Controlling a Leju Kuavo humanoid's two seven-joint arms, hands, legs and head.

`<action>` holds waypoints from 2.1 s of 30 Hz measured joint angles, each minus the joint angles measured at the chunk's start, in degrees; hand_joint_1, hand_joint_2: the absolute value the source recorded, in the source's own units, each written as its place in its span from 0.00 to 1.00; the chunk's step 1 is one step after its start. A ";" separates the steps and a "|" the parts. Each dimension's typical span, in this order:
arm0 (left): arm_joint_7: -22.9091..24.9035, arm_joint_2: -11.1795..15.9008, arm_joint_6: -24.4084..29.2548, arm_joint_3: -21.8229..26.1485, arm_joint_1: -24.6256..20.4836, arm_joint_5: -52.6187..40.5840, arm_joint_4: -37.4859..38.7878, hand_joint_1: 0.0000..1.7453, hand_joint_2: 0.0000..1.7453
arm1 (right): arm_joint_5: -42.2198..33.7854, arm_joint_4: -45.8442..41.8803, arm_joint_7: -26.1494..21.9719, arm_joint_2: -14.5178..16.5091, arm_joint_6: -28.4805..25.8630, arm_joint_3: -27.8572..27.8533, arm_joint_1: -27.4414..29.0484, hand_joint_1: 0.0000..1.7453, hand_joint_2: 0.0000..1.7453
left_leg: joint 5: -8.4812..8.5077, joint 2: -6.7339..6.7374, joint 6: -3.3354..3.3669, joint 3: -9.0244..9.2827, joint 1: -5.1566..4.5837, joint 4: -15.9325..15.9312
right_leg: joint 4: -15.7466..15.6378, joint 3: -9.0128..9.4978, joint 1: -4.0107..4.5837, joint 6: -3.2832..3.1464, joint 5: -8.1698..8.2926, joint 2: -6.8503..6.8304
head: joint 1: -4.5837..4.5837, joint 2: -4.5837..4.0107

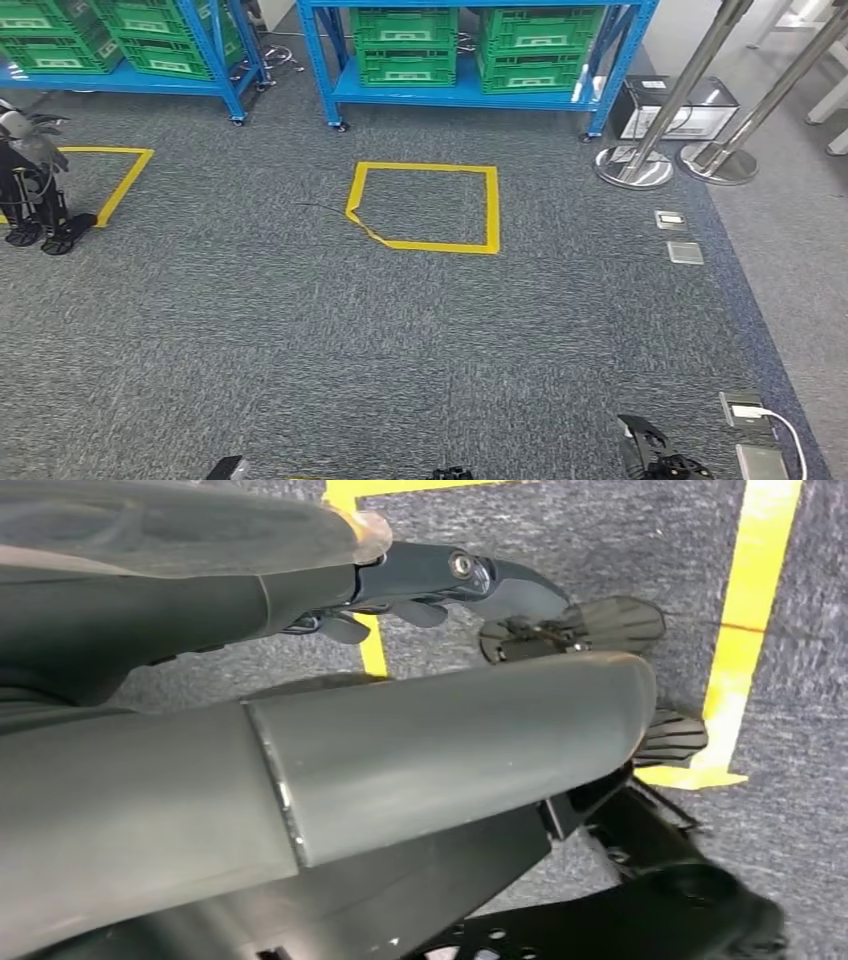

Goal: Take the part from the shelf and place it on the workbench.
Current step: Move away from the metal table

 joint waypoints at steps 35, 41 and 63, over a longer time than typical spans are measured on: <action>-0.77 0.16 0.40 -0.13 0.28 1.36 0.10 0.00 0.00 | 4.13 0.09 -20.99 0.08 -7.23 3.85 0.10 0.00 0.00 | 0.21 -1.10 -0.10 0.27 -0.77 0.11 | -12.63 6.76 0.29 -0.68 3.28 -0.22 | 0.12 0.00; -0.77 0.30 0.50 -0.13 0.10 1.61 0.11 0.00 0.00 | 4.13 0.21 -21.14 0.02 -7.13 4.05 -0.02 0.00 1.00 | -1.66 -1.04 -1.94 -0.39 -0.63 3.07 | -15.45 8.49 0.42 -3.82 4.63 -0.01 | -0.60 0.00; -0.85 -0.07 0.74 -0.15 0.32 1.79 0.11 0.00 0.00 | 4.12 0.24 -20.80 -0.11 -6.58 4.38 0.07 0.00 1.00 | -0.27 -0.81 0.80 -1.49 -0.64 1.21 | -0.50 2.13 0.48 -1.26 -1.40 -0.09 | -0.38 0.00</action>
